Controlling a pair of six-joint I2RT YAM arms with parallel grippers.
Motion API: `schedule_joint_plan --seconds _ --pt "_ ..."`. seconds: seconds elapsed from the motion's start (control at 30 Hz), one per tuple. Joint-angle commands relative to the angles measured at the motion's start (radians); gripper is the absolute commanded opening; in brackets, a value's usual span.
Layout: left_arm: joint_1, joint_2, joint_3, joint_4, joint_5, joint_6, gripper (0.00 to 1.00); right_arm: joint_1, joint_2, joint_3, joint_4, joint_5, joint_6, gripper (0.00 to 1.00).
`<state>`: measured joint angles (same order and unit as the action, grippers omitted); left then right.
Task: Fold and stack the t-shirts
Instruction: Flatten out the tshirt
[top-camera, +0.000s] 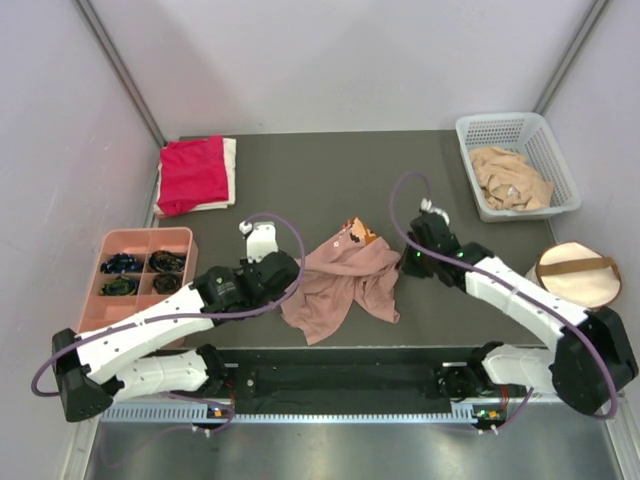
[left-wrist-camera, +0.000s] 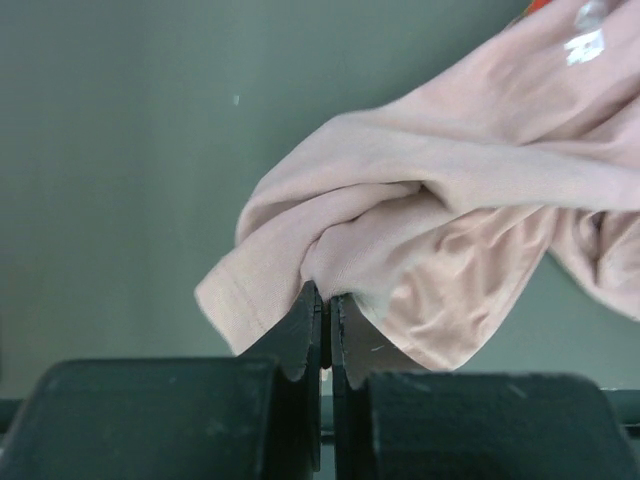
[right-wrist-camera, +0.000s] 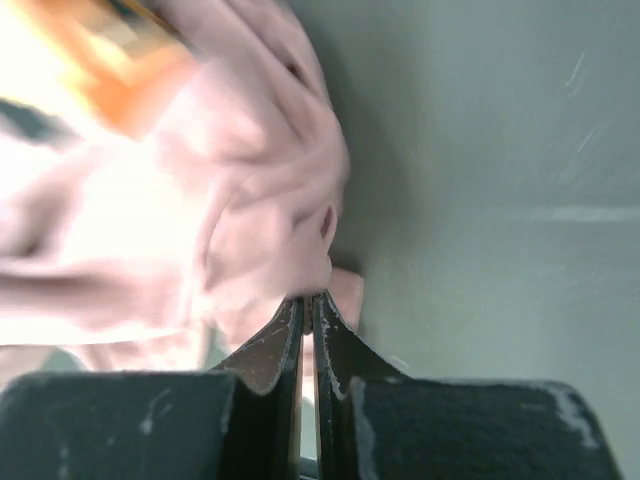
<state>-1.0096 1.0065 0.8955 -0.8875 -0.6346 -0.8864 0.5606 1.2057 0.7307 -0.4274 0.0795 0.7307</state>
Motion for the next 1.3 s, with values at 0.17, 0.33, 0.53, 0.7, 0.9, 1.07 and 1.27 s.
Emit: schedule_joint_plan --seconds 0.17,0.33,0.53,0.7,0.9,1.07,1.27 --pt "0.006 0.11 0.431 -0.113 -0.186 0.174 0.0 -0.004 -0.127 0.585 -0.421 0.307 -0.191 0.0" --pt "0.014 0.142 0.623 -0.191 -0.27 0.257 0.0 -0.004 -0.124 0.811 -0.517 0.403 -0.249 0.0" --pt "0.031 0.126 0.776 -0.234 -0.375 0.332 0.0 -0.004 -0.118 1.016 -0.582 0.541 -0.327 0.0" --pt "0.04 0.121 0.875 -0.277 -0.442 0.372 0.0 -0.004 -0.092 1.157 -0.584 0.615 -0.387 0.0" --pt "0.04 0.104 0.905 -0.295 -0.451 0.377 0.0 -0.002 -0.046 1.319 -0.591 0.638 -0.465 0.0" --pt "0.04 0.075 0.861 -0.312 -0.458 0.351 0.0 -0.002 -0.06 1.33 -0.612 0.643 -0.47 0.0" --pt "0.04 0.038 0.662 -0.268 -0.348 0.259 0.0 -0.004 -0.217 1.027 -0.657 0.559 -0.312 0.0"
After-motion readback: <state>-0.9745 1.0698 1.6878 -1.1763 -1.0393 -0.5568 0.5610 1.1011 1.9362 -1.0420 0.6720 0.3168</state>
